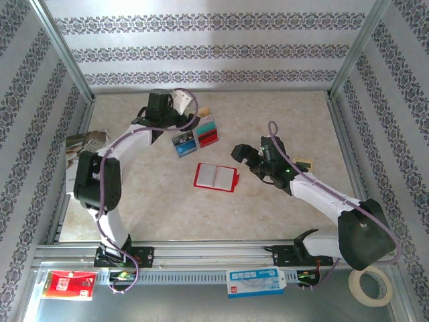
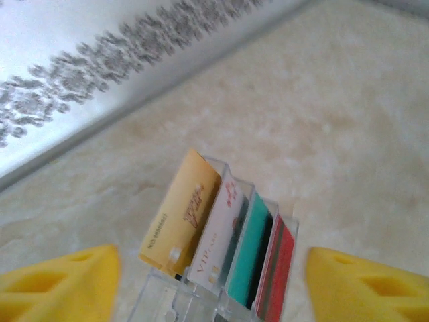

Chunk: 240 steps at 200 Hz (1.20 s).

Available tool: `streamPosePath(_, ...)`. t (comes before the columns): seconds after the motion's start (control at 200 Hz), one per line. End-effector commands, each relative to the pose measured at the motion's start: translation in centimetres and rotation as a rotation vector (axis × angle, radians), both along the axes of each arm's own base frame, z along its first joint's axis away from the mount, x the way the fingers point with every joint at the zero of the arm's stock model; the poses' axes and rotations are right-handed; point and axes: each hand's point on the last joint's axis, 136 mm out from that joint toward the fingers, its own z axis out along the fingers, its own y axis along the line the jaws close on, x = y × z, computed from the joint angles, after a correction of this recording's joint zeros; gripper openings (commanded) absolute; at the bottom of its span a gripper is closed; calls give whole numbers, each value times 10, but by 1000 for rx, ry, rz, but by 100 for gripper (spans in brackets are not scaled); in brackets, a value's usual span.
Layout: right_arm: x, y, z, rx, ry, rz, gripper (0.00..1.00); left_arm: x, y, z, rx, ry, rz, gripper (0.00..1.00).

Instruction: Take the credit cards out of the card holder

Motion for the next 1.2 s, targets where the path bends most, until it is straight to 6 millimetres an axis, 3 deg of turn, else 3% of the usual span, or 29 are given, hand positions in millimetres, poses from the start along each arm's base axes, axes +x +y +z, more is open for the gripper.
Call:
streamPosePath(0.0,2,6,0,-121,-24,29,93,2,30,31,-192,-53,219,83)
streamPosePath(0.215,2,45,-16,-206,6,132,90,-44,70,23,-288,-25,398,100)
streamPosePath(0.5,13,99,-51,-276,79,264,87,-104,113,-23,-266,172,593,100)
streamPosePath(0.749,31,128,-69,-342,103,350,86,-131,111,-25,-297,239,558,100)
streamPosePath(0.924,23,150,-93,-309,183,422,84,-136,105,-15,-324,233,510,100)
streamPosePath(1.194,2,160,-112,-326,236,479,84,-139,99,-13,-324,221,462,100)
